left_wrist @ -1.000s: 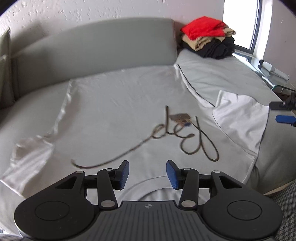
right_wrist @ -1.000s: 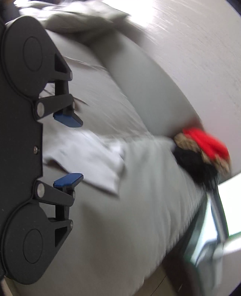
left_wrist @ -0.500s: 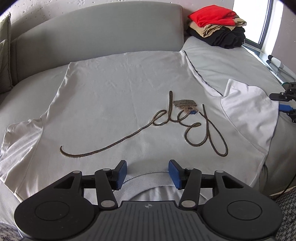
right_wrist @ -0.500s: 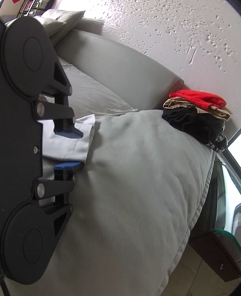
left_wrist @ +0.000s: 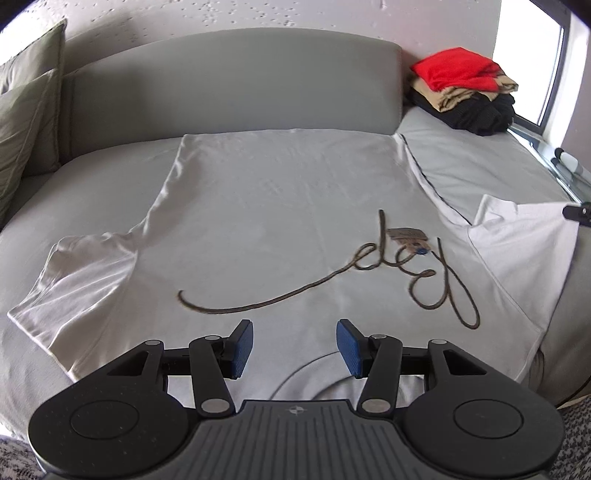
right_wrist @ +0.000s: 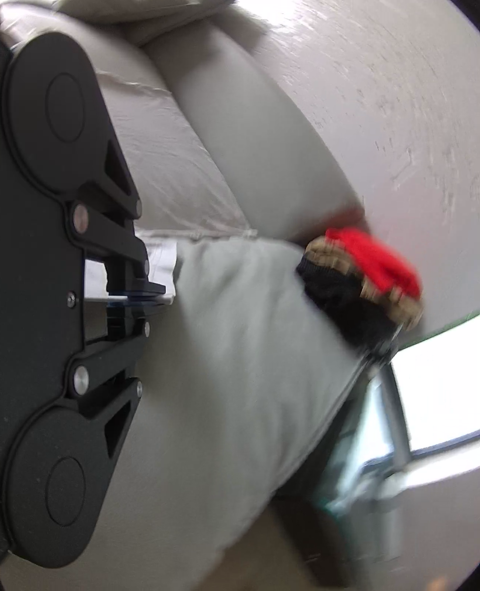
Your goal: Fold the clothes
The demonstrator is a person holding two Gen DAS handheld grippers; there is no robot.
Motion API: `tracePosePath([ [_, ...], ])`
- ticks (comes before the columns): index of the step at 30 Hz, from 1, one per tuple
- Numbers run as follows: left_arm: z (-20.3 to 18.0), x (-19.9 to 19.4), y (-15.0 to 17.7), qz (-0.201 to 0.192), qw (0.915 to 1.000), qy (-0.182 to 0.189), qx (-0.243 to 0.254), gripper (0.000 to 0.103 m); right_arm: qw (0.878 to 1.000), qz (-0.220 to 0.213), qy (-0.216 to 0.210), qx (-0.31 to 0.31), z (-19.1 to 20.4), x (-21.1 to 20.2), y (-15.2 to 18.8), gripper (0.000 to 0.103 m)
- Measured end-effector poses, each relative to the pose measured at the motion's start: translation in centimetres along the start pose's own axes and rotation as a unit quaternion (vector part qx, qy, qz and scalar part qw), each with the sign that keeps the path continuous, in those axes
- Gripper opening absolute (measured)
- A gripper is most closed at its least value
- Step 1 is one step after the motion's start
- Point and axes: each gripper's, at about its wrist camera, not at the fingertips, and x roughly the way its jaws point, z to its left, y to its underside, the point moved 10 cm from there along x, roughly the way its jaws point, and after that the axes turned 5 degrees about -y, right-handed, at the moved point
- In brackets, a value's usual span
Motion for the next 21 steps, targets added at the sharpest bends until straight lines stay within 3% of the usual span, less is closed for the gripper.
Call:
tracePosePath([
  [4, 1.0, -0.4, 0.0, -0.005, 0.9999, -0.005, -0.013, 0.049, 0.994, -0.013, -0.003, -0.105, 5.1, -0.4, -0.1, 0.002],
  [7, 1.8, -0.6, -0.2, -0.008, 0.9995, -0.006, -0.029, 0.049, 0.978, -0.006, -0.017, -0.209, 9.9, -0.2, 1.8, 0.002],
  [10, 2.4, -0.7, -0.3, -0.01, 0.999, -0.007, -0.043, 0.049, 0.95, 0.005, -0.027, -0.311, 14.2, 0.3, 4.5, 0.002],
  [15, 3.0, -0.6, -0.3, -0.007, 0.9984, -0.008, -0.055, 0.049, 0.886, 0.089, -0.048, -0.452, 18.0, 2.3, 11.7, 0.01],
  [17, 3.2, -0.6, -0.4, -0.006, 0.9981, -0.009, -0.06, 0.049, 0.903, 0.098, -0.048, -0.416, 16.8, 2.0, 11.0, 0.026],
  [21, 3.5, -0.4, -0.3, -0.004, 0.9978, -0.009, -0.065, 0.049, 0.938, 0.108, -0.045, -0.325, 14.1, 1.2, 8.8, 0.028],
])
